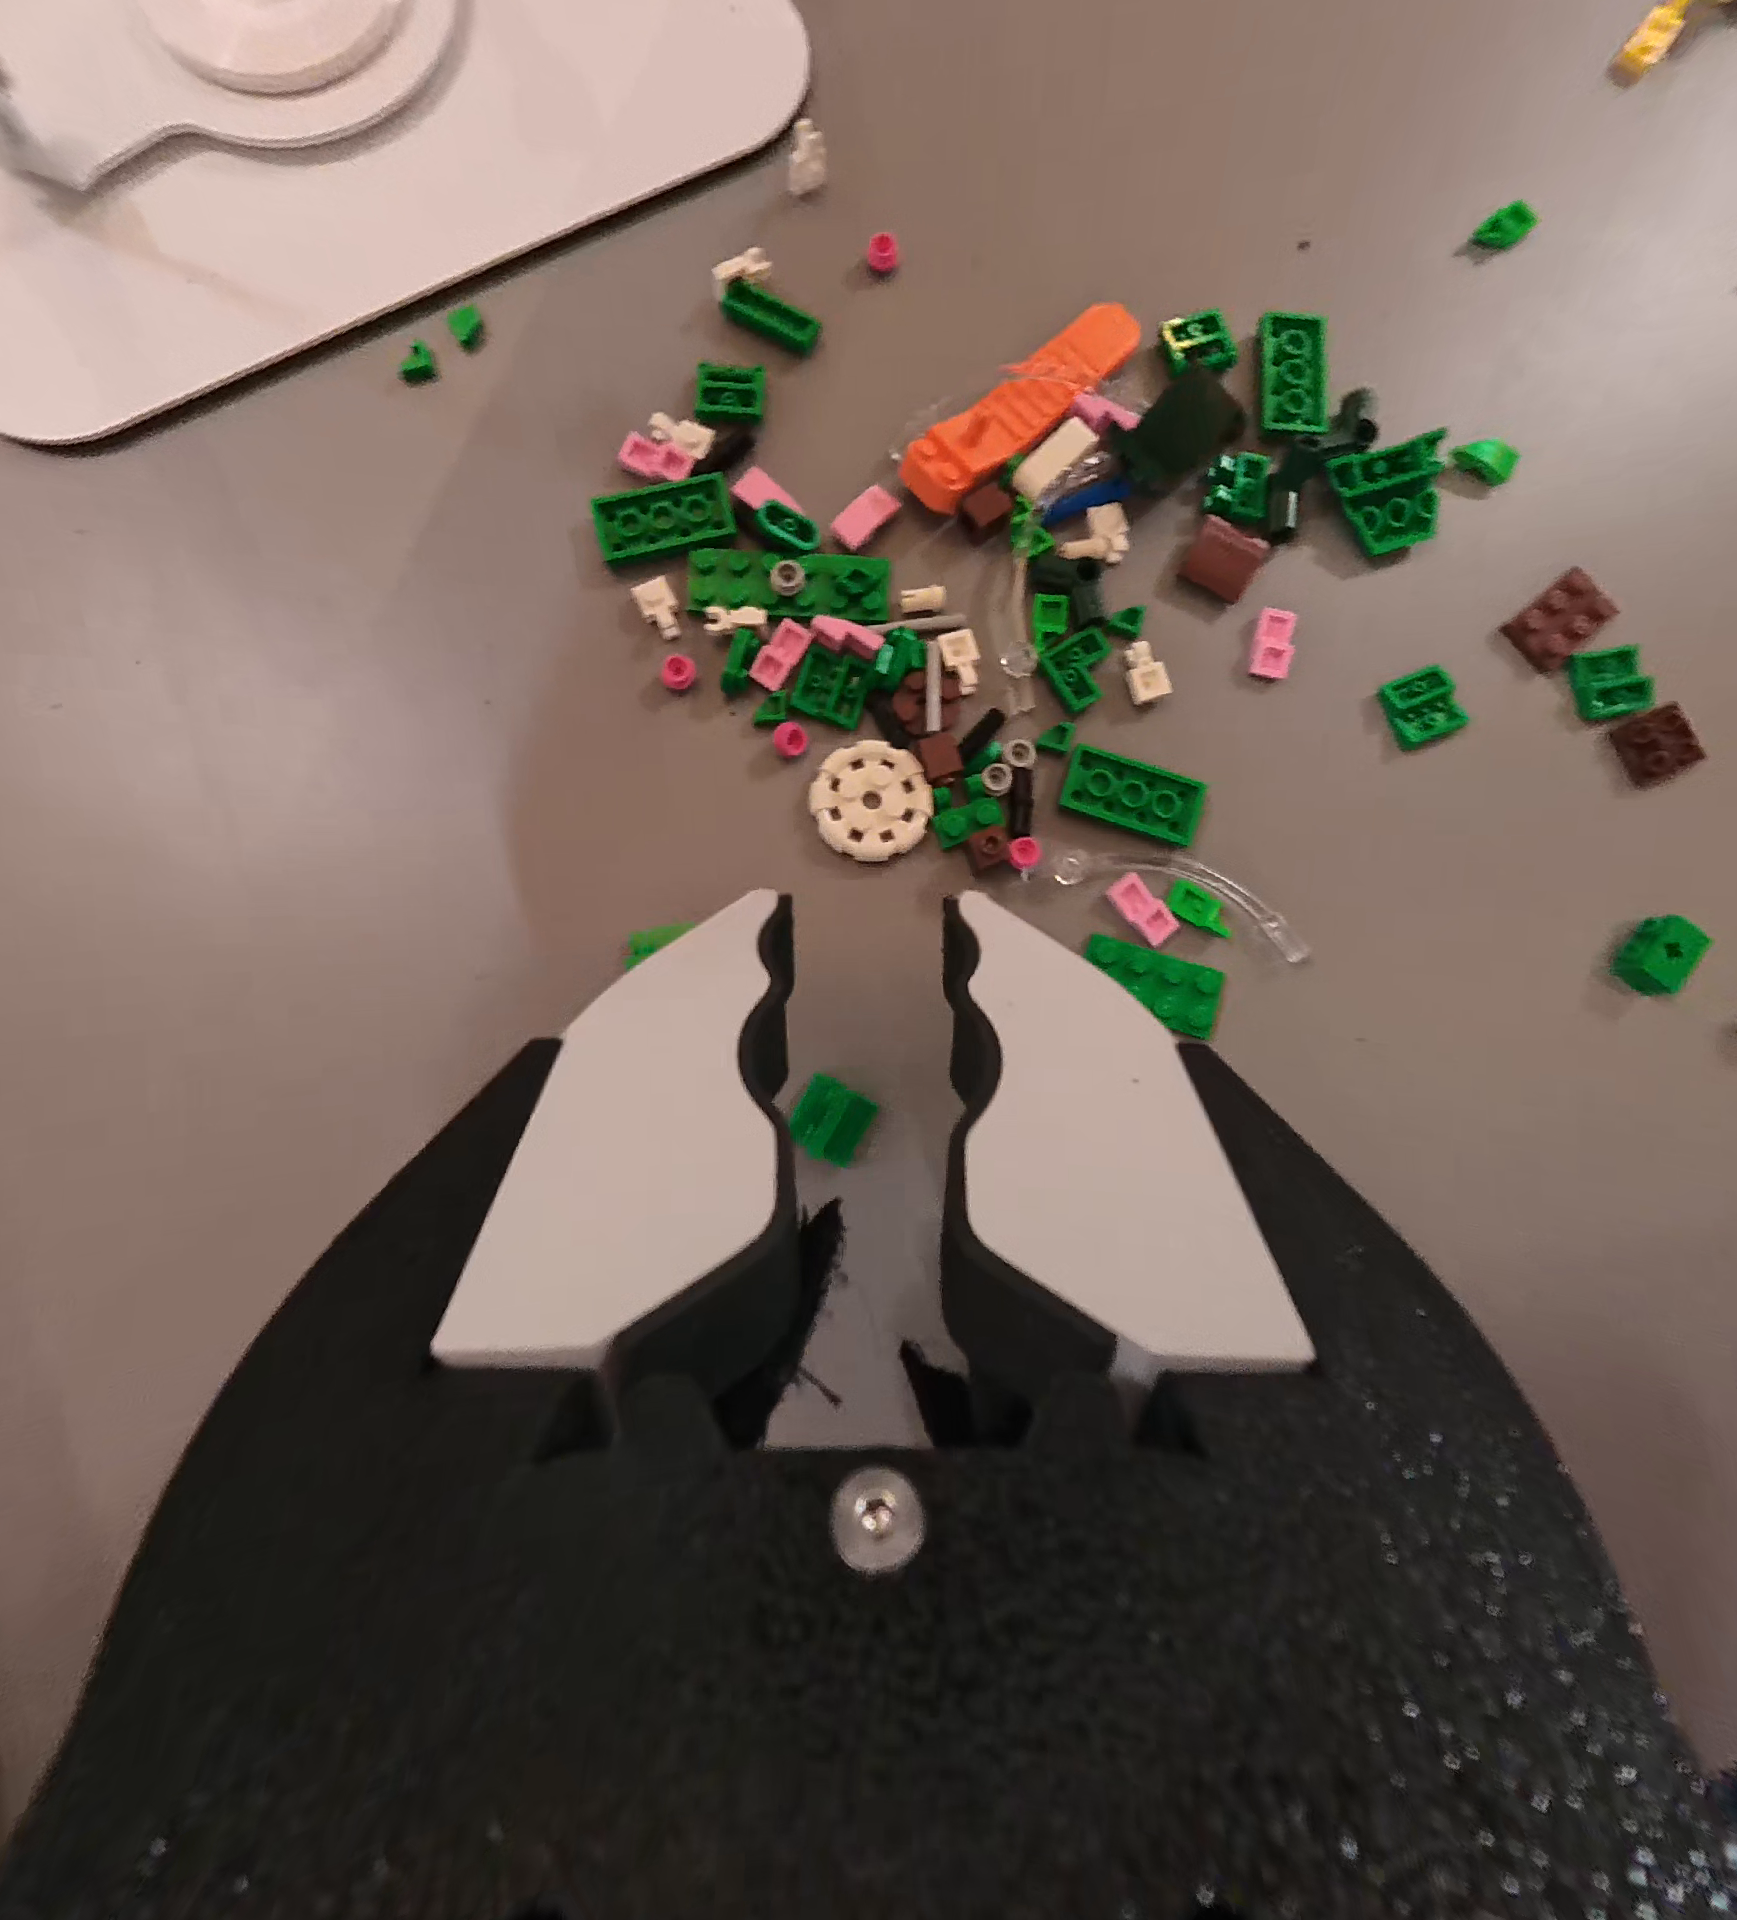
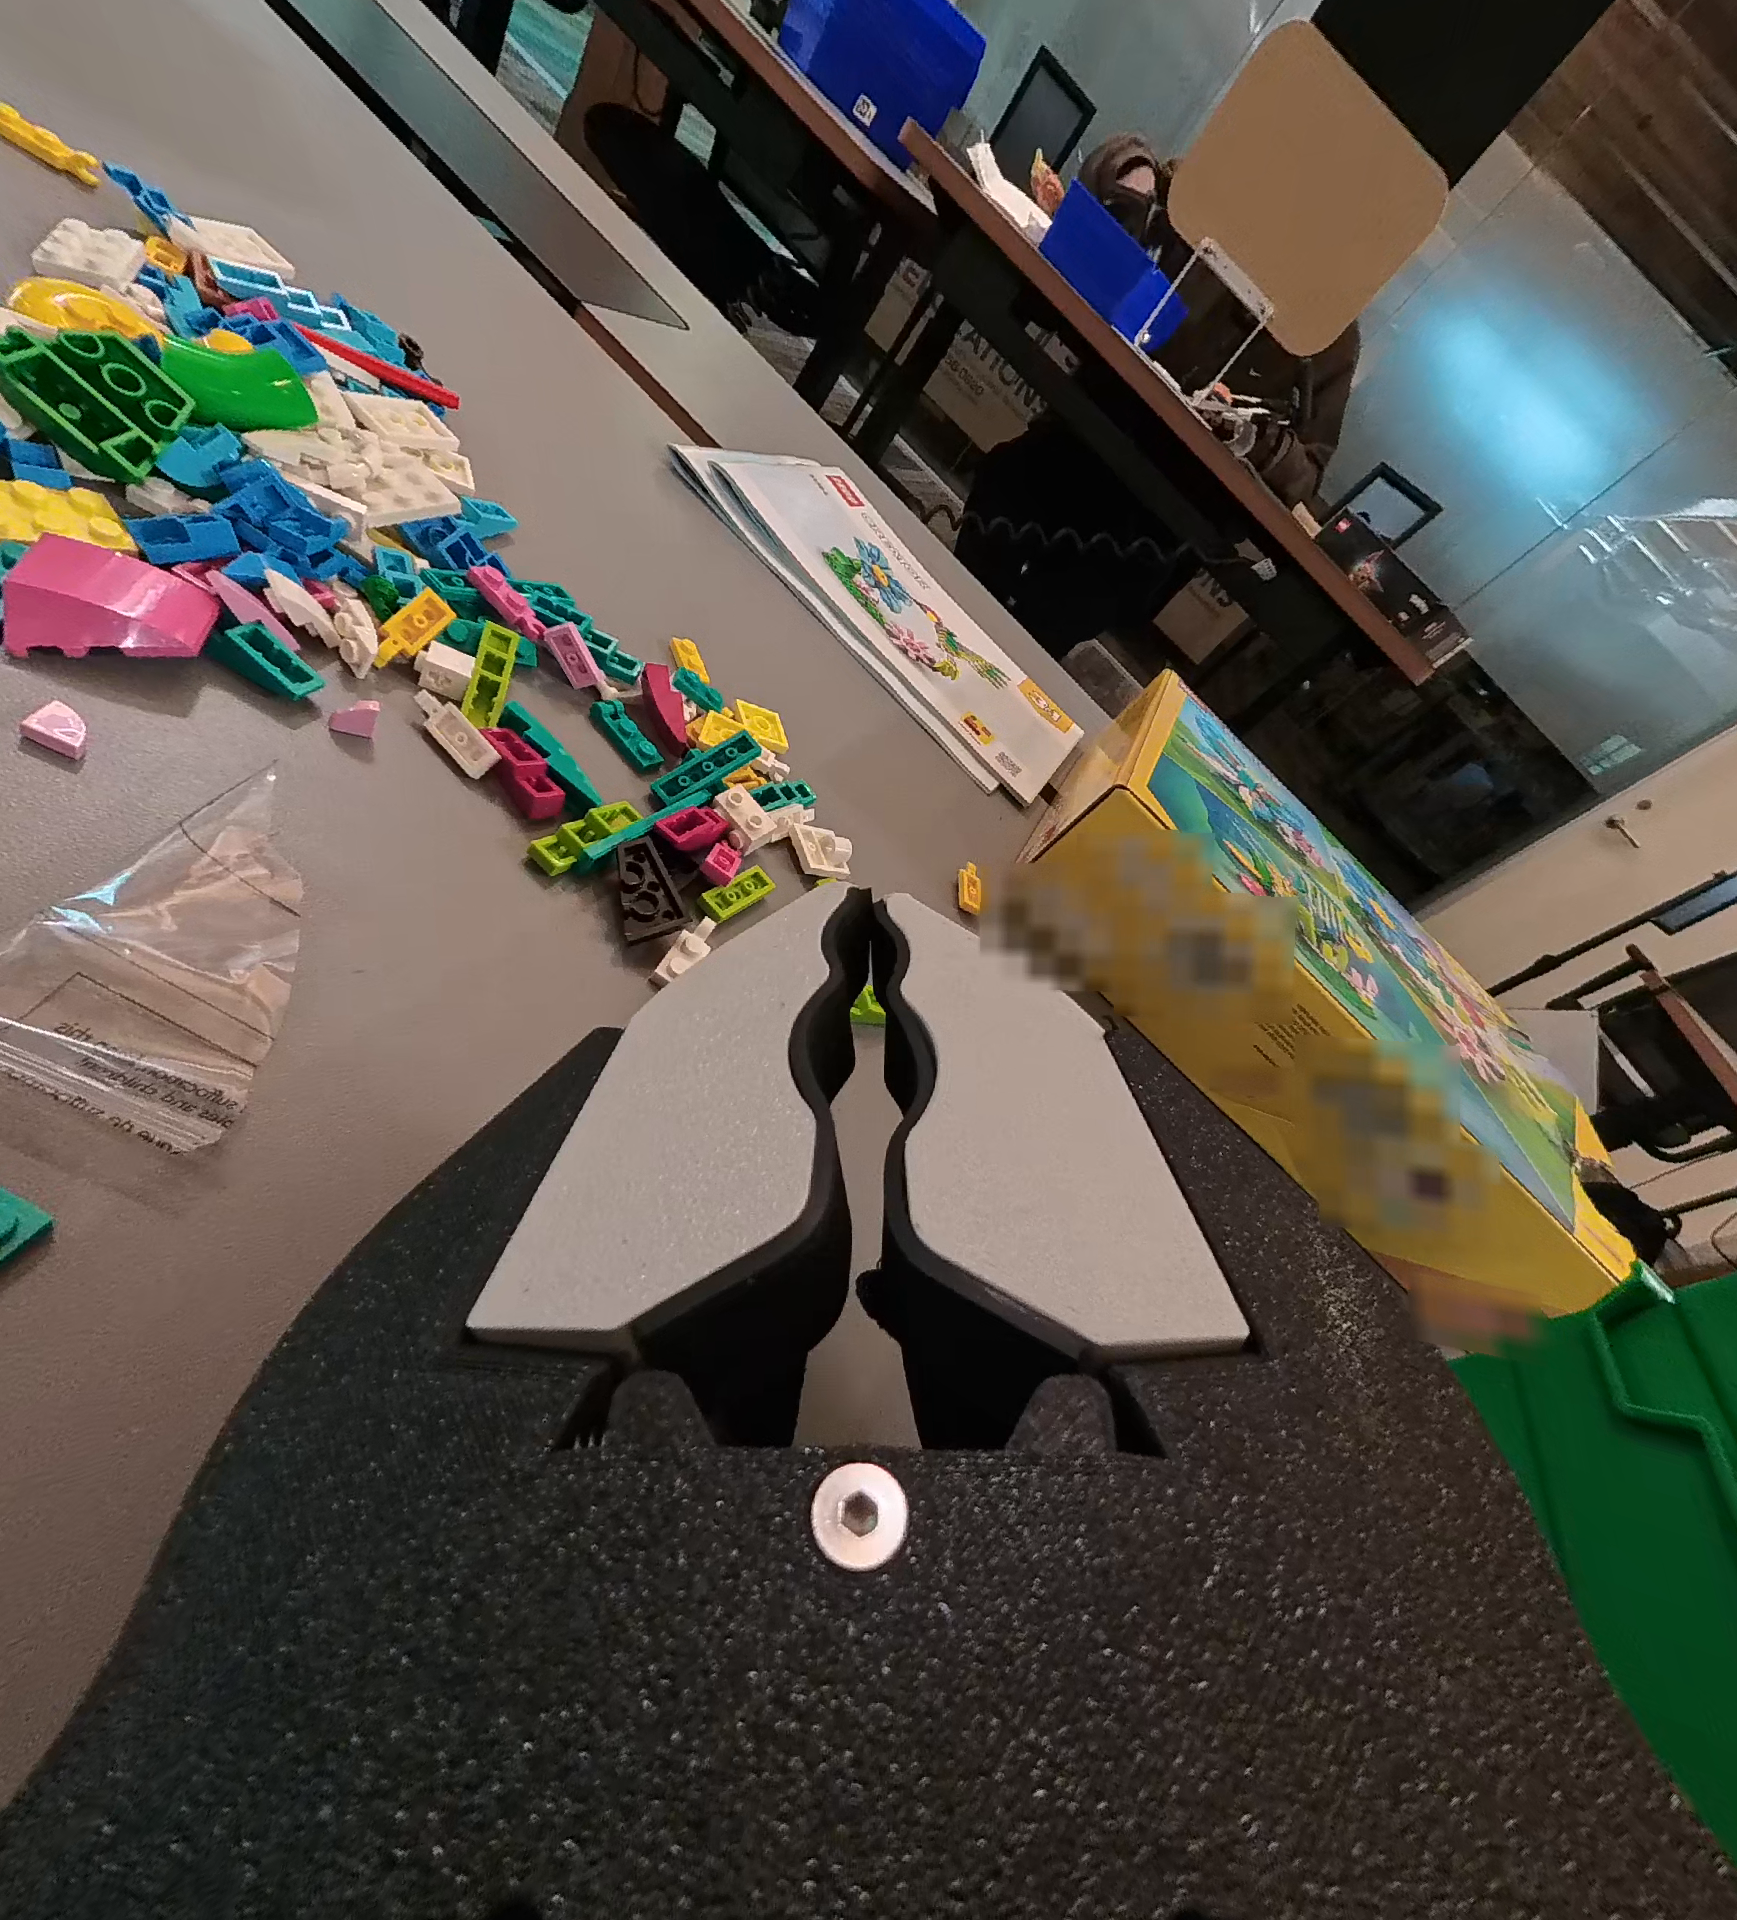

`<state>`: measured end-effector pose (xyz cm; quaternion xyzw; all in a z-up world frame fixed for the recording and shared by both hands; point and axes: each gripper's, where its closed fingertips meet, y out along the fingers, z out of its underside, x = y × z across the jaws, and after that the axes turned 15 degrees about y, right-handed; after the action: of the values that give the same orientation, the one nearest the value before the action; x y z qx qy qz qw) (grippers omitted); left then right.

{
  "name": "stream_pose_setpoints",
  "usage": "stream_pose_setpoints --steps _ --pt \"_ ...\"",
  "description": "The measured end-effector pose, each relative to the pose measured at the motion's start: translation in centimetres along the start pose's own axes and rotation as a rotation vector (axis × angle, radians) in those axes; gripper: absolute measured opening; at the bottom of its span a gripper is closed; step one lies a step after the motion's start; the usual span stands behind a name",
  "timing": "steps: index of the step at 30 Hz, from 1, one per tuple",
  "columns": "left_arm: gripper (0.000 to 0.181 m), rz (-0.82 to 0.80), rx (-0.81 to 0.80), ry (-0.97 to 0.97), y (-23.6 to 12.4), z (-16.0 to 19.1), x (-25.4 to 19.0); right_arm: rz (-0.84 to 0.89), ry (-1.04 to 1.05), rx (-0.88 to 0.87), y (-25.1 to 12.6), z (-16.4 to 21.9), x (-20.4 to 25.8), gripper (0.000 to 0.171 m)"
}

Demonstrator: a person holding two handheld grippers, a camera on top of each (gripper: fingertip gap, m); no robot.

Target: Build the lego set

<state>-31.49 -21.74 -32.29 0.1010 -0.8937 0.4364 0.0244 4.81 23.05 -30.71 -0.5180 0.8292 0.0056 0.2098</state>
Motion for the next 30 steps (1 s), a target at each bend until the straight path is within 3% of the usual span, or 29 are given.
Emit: stream_pose_setpoints --steps 6,14,26,30 --pt "0.025 0.081 0.000 0.050 0.4 0.8 -1.8 -0.003 0.000 -0.001 0.0 0.0 0.0 0.000" --pt "0.036 0.231 0.027 0.236 0.3 2.5 -5.7 -0.008 -0.005 0.005 0.0 0.1 0.1 0.000" --pt "0.046 0.158 0.074 0.268 2.7 2.0 -6.5 -0.006 -0.006 0.005 0.0 0.1 0.1 0.000" --pt "0.032 0.139 0.079 0.268 2.9 1.7 -6.2 -0.007 -0.006 0.005 0.0 0.1 0.2 0.000"
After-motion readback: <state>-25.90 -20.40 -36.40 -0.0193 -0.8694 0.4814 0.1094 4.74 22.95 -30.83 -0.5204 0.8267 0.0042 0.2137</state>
